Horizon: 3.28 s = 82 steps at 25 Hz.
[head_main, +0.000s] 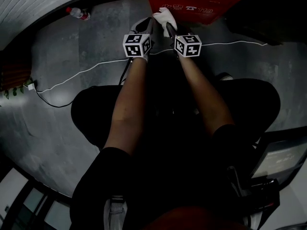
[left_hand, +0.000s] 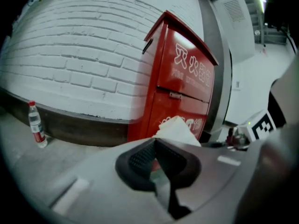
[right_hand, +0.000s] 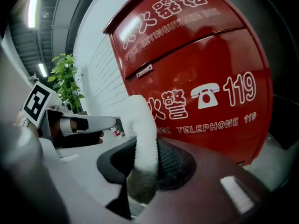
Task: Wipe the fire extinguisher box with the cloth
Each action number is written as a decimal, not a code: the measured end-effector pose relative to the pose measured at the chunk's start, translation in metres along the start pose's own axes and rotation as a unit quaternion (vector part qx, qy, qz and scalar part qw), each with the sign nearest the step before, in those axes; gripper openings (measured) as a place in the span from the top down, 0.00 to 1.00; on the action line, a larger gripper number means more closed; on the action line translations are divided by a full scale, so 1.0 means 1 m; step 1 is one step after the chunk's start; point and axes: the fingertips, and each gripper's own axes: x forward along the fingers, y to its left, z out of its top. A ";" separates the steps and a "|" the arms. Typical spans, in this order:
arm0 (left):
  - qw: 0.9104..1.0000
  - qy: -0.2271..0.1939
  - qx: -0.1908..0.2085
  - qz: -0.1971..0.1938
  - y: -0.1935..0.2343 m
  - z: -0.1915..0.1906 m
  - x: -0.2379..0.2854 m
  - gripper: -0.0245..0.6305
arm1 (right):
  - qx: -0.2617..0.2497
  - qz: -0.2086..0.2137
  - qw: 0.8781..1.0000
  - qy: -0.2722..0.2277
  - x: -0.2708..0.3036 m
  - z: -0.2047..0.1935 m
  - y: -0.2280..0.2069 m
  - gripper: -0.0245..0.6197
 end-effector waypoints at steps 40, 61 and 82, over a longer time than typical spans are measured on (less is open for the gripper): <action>0.995 0.051 -0.016 -0.088 -0.073 -0.056 0.117 0.96 | 0.079 -0.163 0.982 0.050 -0.030 -0.040 -0.177 0.80; 0.997 -0.026 0.006 -0.072 -0.095 0.012 0.052 0.96 | 0.083 -0.189 0.978 -0.035 -0.104 0.020 -0.182 0.80; 0.962 -0.262 0.035 -0.075 -0.105 0.267 -0.154 0.96 | -0.125 0.055 0.974 -0.178 -0.214 0.251 0.039 0.80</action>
